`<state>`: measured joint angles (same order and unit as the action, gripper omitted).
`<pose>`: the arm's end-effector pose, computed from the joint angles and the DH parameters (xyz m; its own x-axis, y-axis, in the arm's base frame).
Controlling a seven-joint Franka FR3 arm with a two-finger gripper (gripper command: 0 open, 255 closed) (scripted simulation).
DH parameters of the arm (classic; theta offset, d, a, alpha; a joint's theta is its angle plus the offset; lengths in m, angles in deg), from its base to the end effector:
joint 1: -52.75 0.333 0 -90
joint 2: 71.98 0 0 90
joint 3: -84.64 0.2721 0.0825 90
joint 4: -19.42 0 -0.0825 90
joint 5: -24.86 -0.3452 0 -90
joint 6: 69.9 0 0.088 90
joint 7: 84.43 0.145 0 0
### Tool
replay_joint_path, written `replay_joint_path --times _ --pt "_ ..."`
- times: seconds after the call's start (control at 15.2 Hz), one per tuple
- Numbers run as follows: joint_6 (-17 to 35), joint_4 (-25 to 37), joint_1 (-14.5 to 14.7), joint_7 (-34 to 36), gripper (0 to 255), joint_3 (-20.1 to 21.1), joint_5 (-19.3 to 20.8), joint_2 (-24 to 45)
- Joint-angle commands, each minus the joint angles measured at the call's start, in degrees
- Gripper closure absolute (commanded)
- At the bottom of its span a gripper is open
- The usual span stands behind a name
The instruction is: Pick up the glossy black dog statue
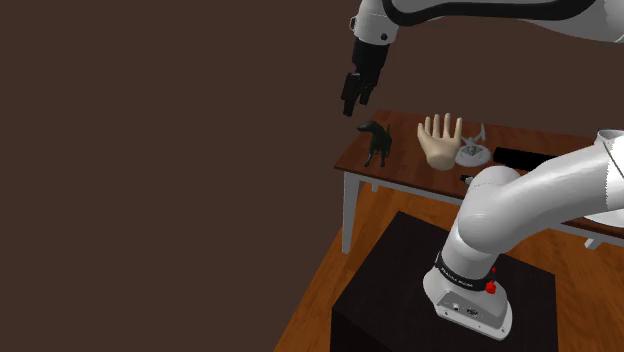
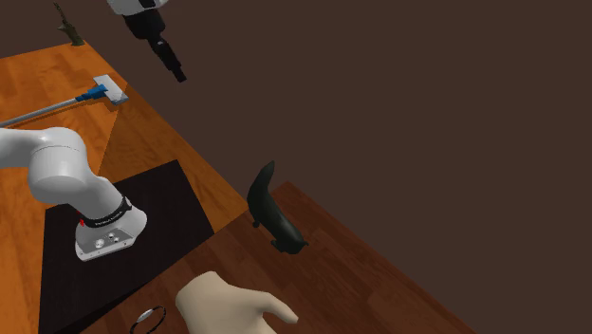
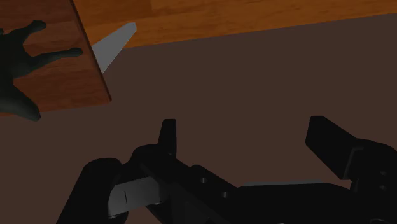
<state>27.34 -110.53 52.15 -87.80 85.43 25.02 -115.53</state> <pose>0.3254 0.0017 0.5652 0.9805 0.0604 0.1870 0.0571 -0.9981 0.0233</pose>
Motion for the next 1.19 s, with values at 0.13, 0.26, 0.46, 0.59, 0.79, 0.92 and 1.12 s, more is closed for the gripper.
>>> replay_joint_path --times 0.13,0.26,0.46,0.59,0.79,0.92,1.12 --pt "1.89 0.51 -1.34 0.48 0 -1.43 0.33 2.73" --pt "3.70 1.16 -2.62 0.95 0 -2.88 0.58 5.51" --pt "6.23 2.37 -4.43 1.60 0 -5.08 0.76 9.76" --pt "7.80 3.32 -5.57 1.99 0 -6.57 0.74 12.65" --pt "9.98 4.95 -7.16 2.50 0 -8.84 0.49 17.02" --pt "11.30 6.17 -8.16 2.78 0 -10.38 0.14 19.97" --pt "13.10 8.16 -9.58 3.08 0 -12.71 -0.65 24.43"
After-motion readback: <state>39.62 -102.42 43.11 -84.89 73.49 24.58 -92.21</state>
